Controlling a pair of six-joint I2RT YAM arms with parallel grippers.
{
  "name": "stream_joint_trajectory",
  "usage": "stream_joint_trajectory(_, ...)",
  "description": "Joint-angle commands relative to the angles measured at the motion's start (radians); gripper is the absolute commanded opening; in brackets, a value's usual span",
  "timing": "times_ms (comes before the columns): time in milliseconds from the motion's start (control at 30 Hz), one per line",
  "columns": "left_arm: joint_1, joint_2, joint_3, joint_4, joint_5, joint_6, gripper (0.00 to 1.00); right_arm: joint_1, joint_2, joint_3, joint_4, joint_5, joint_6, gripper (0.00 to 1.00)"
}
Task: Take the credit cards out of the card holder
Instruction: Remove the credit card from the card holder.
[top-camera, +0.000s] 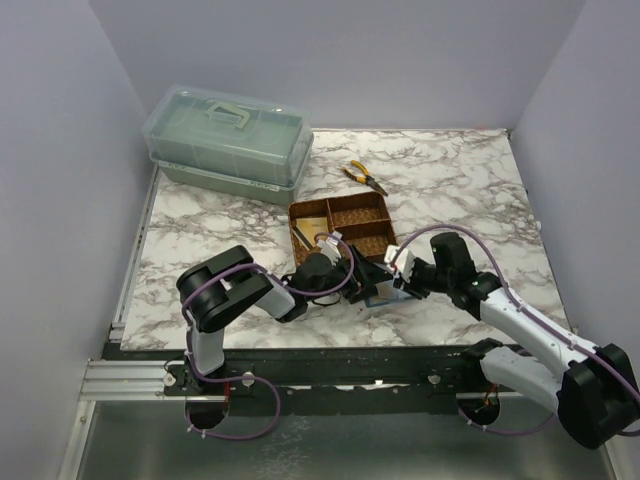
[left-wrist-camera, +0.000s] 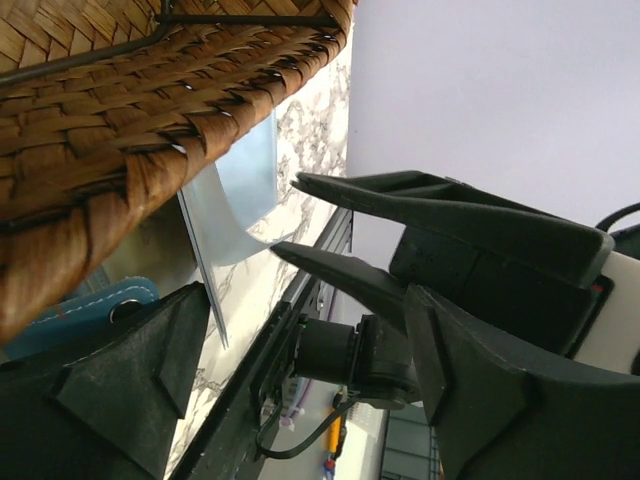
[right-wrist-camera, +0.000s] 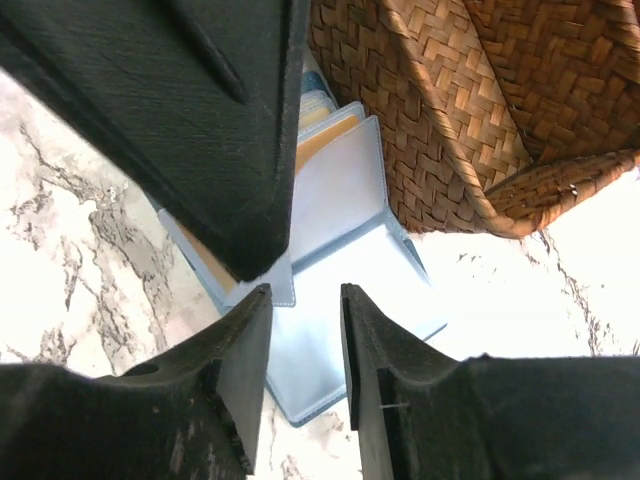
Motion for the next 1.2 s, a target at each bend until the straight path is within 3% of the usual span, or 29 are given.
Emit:
stream_joint_trajectory(0, 0.001, 0.036, 0.016, 0.056, 0.029, -0.006, 0.82, -0.009, -0.069, 0.001, -0.056, -0.032, 0.02, 0.35)
stream_joint_trajectory(167, 0.0, 0.061, 0.018, 0.099, 0.038, -0.026, 0.75, -0.008, -0.005, 0.021, -0.062, -0.106, 0.025, 0.22)
stream_joint_trajectory(333, 0.0, 0.061, 0.014, 0.112, 0.041, -0.03, 0.72, -0.009, 0.068, 0.054, -0.07, -0.146, 0.05, 0.01)
stream_joint_trajectory(633, -0.001, 0.064, 0.002, 0.126, 0.042, -0.032, 0.62, -0.009, 0.059, 0.055, -0.081, -0.152, 0.066, 0.0)
stream_joint_trajectory(1000, 0.0, 0.08, -0.014, 0.133, 0.045, -0.035, 0.61, -0.045, -0.028, 0.034, -0.097, -0.035, 0.061, 0.0)
stream_joint_trajectory(1167, 0.003, 0.102, -0.002, 0.135, 0.062, -0.033, 0.47, -0.05, -0.032, 0.035, -0.121, -0.003, 0.051, 0.0)
